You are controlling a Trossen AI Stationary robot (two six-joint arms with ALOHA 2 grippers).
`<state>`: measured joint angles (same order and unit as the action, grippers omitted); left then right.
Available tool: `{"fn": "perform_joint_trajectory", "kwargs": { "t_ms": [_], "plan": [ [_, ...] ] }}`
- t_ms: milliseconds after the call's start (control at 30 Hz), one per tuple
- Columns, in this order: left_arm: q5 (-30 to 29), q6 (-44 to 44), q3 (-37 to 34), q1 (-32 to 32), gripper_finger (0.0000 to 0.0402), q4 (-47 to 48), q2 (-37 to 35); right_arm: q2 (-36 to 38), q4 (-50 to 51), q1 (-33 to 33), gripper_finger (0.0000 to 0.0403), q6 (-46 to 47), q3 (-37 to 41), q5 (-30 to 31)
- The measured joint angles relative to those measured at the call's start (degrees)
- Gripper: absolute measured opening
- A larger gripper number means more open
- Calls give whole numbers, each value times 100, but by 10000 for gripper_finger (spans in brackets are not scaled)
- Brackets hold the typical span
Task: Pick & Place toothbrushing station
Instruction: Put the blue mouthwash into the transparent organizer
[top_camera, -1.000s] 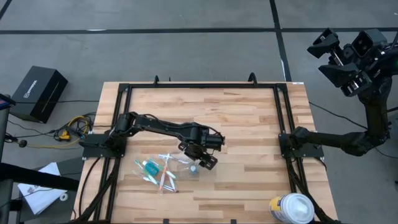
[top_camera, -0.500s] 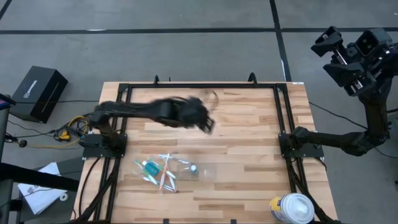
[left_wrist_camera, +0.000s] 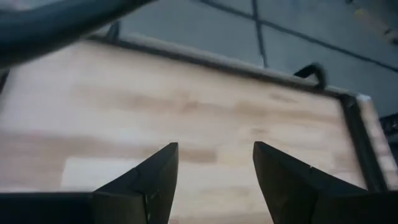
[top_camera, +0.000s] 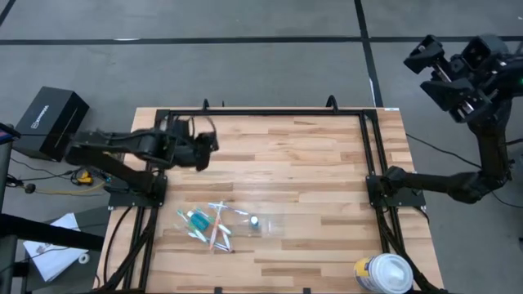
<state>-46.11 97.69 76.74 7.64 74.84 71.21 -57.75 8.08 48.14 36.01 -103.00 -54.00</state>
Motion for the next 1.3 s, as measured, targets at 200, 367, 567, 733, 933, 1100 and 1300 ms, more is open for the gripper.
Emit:
{"fn": "perform_joint_trajectory", "kwargs": {
  "t_ms": [200, 367, 567, 733, 933, 1100, 1300],
  "plan": [
    [-319, 1638, -1632, 558, 202, -544, -385, -144, 384, 2, 274, -179, 2, 211],
    [-962, 2409, -2515, 907, 202, -1428, -609, -381, 369, 2, 274, -61, 2, 459],
    [-1473, 2411, -2709, 821, 202, -1627, -815, -768, 367, -106, 274, 22, 5, 895],
    [-1870, 1905, -2738, 409, 181, -1541, -953, -986, 238, -309, 274, 9, 9, 1204],
    [-1611, 217, -2738, 256, 141, -1829, -1448, -1114, -235, -525, 274, 194, 9, 1235],
    [-1674, -287, -2735, 160, 124, -1845, -1744, -1158, -824, -687, 274, 259, 0, 1232],
    [-1442, -238, -2738, -232, 122, -1915, -1857, -1157, -904, -763, 274, -57, 0, 1205]
  ]
}}
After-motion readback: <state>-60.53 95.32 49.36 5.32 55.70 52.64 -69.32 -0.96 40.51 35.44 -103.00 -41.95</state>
